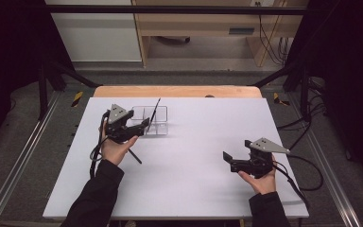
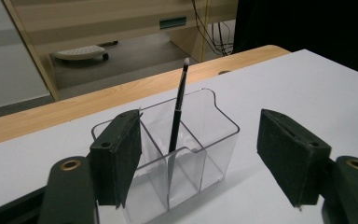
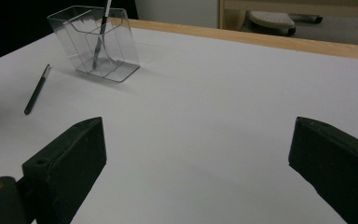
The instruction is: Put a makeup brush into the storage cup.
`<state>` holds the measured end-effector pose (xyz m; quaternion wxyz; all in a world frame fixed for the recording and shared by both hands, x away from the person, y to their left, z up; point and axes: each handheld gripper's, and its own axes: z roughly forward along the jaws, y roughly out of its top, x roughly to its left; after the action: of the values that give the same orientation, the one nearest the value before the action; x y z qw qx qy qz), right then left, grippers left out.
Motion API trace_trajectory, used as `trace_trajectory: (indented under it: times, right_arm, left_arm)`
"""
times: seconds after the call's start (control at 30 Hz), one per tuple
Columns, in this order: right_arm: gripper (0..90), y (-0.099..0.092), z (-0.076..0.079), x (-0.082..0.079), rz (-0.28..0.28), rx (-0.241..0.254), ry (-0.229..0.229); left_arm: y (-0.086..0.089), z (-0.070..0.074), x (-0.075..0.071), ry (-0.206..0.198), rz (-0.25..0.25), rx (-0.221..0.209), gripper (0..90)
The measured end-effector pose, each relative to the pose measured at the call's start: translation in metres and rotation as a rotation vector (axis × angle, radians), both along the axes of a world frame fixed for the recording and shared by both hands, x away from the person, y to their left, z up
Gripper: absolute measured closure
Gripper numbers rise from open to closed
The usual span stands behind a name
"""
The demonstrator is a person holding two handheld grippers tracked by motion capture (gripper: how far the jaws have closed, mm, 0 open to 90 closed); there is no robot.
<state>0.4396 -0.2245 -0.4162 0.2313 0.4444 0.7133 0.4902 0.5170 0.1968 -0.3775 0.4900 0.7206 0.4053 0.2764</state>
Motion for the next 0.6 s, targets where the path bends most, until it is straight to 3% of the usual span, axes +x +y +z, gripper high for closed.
trace_trajectory:
  times: [0.27, 0.6]
  right_arm:
    - [4.5, 0.000, 0.001, -0.001, -0.001, -0.002, -0.007]
    - [4.4, -0.001, 0.002, -0.002, -0.004, -0.003, -0.009]
  left_arm:
    - [0.014, -0.003, -0.021, -0.019, -0.003, -0.008, 23.0]
    - [0.024, -0.017, -0.042, -0.009, -0.005, 0.007, 17.4]
